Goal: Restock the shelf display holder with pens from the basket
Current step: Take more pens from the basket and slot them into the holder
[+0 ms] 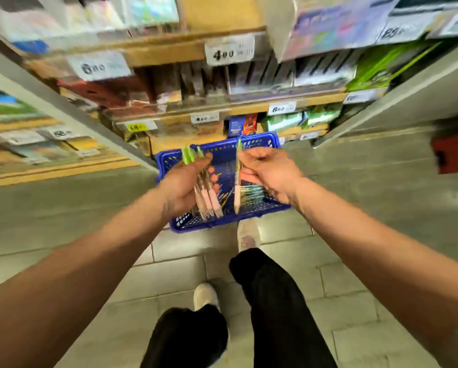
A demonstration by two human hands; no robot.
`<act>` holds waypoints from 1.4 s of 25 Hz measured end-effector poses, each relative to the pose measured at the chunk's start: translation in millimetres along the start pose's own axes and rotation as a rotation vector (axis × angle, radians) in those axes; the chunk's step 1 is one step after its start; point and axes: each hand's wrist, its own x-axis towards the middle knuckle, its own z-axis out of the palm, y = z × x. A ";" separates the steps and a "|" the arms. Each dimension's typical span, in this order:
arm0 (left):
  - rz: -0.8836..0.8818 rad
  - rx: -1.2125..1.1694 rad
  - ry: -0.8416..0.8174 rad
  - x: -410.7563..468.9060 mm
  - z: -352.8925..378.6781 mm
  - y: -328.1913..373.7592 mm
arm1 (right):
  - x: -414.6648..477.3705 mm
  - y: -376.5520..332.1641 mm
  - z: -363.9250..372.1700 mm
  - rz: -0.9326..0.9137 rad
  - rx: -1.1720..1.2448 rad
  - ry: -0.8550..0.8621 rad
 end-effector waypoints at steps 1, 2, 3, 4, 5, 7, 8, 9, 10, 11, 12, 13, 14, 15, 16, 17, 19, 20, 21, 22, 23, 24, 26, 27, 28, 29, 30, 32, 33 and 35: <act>0.010 0.018 -0.018 -42.7 5.8 14.6 | -36.8 -25.3 9.9 -0.006 -0.003 -0.013; 0.022 0.039 -0.038 -81.0 11.5 25.5 | -70.9 -46.3 18.9 -0.018 -0.009 -0.026; 0.045 0.061 -0.061 -114.6 17.3 36.2 | -99.8 -66.4 27.7 -0.040 -0.016 -0.036; 0.067 0.083 -0.082 -153.3 22.7 47.0 | -133.5 -87.4 38.2 -0.062 -0.030 -0.038; 0.091 0.099 -0.098 -190.7 27.0 55.8 | -166.2 -105.8 48.8 -0.082 -0.042 -0.039; 0.152 0.111 -0.133 -257.7 32.2 70.8 | -224.0 -138.0 67.3 -0.123 -0.058 -0.054; 0.181 0.112 -0.157 -287.6 34.5 76.8 | -249.2 -151.0 74.2 -0.144 -0.060 -0.057; 0.213 0.116 -0.181 -313.5 36.7 80.4 | -272.0 -162.1 78.7 -0.167 -0.058 -0.057; 0.245 0.122 -0.202 -335.5 39.4 81.9 | -291.9 -171.0 81.2 -0.194 -0.047 -0.060; 0.272 0.130 -0.218 -352.8 42.8 84.0 | -306.8 -179.3 82.2 -0.221 -0.036 -0.062; 0.299 0.140 -0.228 -367.9 46.4 85.3 | -318.7 -186.0 82.7 -0.245 -0.038 -0.059; 0.332 0.146 -0.234 -383.0 49.6 86.5 | -330.4 -193.6 83.0 -0.272 -0.057 -0.055; 0.365 0.149 -0.246 -395.7 53.3 88.6 | -339.7 -201.5 82.0 -0.300 -0.077 -0.049; 0.392 0.143 -0.261 -407.1 58.4 91.1 | -347.6 -208.9 78.9 -0.324 -0.087 -0.038; 0.415 0.131 -0.272 -417.0 63.7 95.1 | -354.2 -216.9 74.6 -0.354 -0.094 -0.031; 0.434 0.118 -0.279 -424.8 68.5 98.3 | -360.0 -223.4 69.7 -0.382 -0.098 -0.028; 0.476 0.101 -0.312 -432.0 77.9 106.8 | -367.5 -234.4 59.6 -0.411 -0.092 -0.034; 0.494 0.104 -0.325 -431.6 82.6 110.1 | -369.0 -237.6 53.9 -0.409 -0.079 -0.039; 0.509 0.117 -0.322 -430.1 89.4 114.6 | -368.9 -242.0 46.9 -0.406 -0.058 -0.045; 0.515 0.131 -0.309 -427.2 96.8 117.6 | -367.2 -246.5 38.8 -0.400 -0.032 -0.056; 0.516 0.144 -0.298 -422.5 105.9 120.9 | -364.1 -252.3 30.4 -0.393 -0.006 -0.068; 0.517 0.153 -0.295 -417.0 115.8 123.5 | -360.2 -258.2 22.0 -0.388 0.011 -0.084; 0.524 0.143 -0.284 -402.5 137.8 128.0 | -348.9 -270.3 4.3 -0.377 -0.001 -0.104; 0.518 0.122 -0.271 -395.8 148.0 130.0 | -342.9 -276.4 -3.6 -0.367 -0.021 -0.106; 0.504 0.097 -0.256 -390.8 156.9 131.8 | -337.2 -282.6 -10.6 -0.356 -0.040 -0.105; 0.490 0.066 -0.234 -385.0 167.4 133.6 | -329.6 -290.0 -18.5 -0.351 -0.057 -0.107; 0.481 0.040 -0.205 -378.9 176.6 135.3 | -322.5 -297.7 -24.7 -0.353 -0.074 -0.112; 0.485 0.021 -0.133 -367.8 189.3 142.3 | -309.1 -314.2 -32.2 -0.352 -0.092 -0.111; 0.491 0.023 -0.108 -363.2 191.8 146.4 | -303.4 -320.2 -33.3 -0.352 -0.090 -0.104; 0.500 0.024 -0.114 -352.4 191.8 160.0 | -288.1 -330.2 -30.8 -0.362 -0.089 -0.089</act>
